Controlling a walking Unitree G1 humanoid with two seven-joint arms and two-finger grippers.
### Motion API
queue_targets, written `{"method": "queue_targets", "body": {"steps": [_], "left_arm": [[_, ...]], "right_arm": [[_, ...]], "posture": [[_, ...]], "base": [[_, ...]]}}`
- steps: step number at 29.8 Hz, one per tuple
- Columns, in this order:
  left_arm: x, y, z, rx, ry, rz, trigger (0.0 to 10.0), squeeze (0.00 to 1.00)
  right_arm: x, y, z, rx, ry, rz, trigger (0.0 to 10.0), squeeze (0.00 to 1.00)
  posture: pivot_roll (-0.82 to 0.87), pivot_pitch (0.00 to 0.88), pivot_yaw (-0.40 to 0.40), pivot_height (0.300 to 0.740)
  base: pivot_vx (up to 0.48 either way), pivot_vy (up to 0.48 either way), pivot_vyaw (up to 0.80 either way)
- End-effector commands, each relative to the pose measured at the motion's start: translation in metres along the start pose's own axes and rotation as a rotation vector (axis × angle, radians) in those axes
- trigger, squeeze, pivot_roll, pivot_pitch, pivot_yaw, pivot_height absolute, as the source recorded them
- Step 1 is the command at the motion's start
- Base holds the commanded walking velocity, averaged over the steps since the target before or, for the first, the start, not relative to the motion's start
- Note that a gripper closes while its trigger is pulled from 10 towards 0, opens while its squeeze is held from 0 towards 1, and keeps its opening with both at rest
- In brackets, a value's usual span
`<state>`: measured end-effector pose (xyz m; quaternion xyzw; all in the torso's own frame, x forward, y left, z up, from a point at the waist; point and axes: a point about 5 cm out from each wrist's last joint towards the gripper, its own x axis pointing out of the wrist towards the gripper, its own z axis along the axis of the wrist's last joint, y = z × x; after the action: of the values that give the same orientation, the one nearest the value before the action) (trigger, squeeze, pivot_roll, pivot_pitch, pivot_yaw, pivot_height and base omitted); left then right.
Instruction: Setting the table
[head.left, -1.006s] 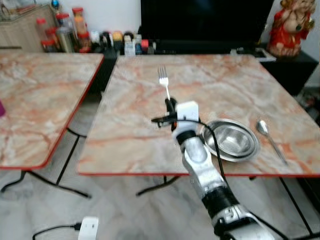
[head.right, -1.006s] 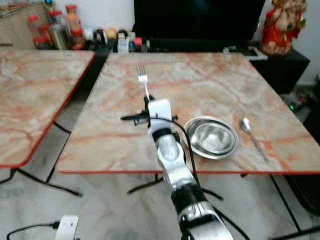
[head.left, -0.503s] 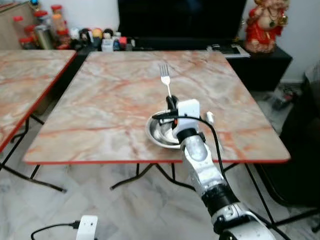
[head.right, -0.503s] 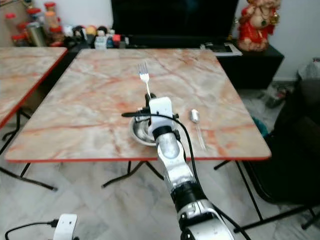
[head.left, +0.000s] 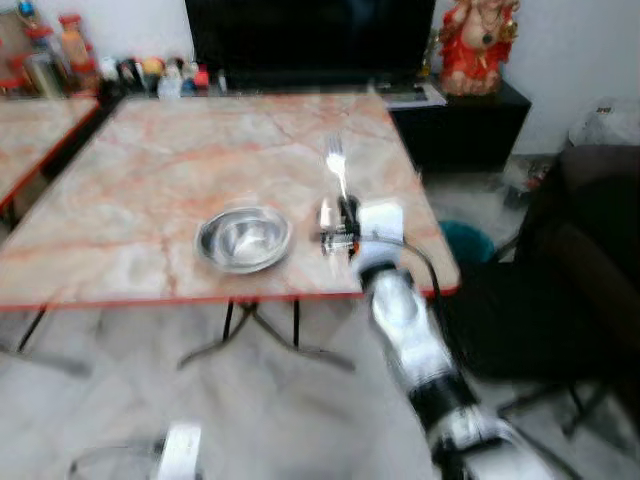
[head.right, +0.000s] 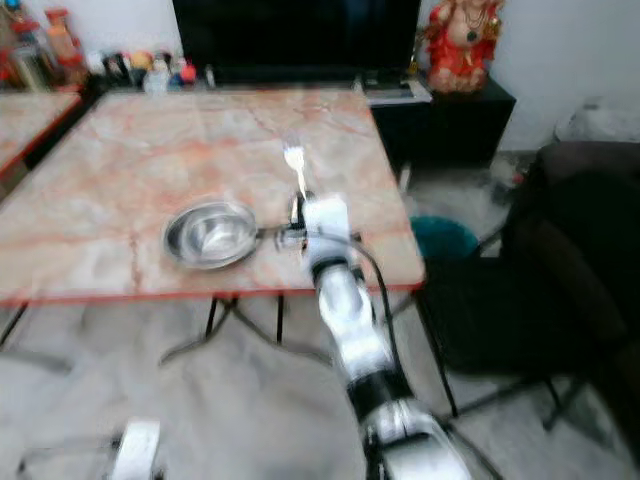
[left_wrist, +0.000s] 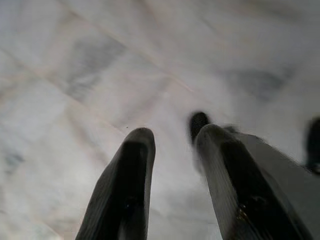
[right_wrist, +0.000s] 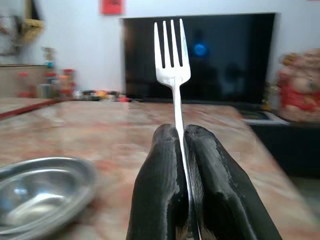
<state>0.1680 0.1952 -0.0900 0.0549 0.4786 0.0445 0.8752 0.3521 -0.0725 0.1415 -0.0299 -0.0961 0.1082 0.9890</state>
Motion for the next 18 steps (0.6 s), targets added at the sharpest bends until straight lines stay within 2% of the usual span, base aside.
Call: {"method": "queue_targets", "body": {"steps": [1,18], "left_arm": [[-0.0002,0.0106,-0.0007,-0.008,0.000,0.025,10.0,0.00],[0.0002,0.0129,0.0019,-0.026,-0.005,0.054,10.0,0.00]], "right_arm": [[0.0043,0.0101,0.0084,0.014,-0.025,0.027,10.0,0.00],[0.0037,0.0131,0.0067,0.011,-0.015,0.048,10.0,0.00]], "posture": [[-0.02,0.000,0.018,0.740],[-0.02,0.000,0.013,0.740]], "base": [[0.000,0.000,0.00],[0.015,0.000,0.00]]}}
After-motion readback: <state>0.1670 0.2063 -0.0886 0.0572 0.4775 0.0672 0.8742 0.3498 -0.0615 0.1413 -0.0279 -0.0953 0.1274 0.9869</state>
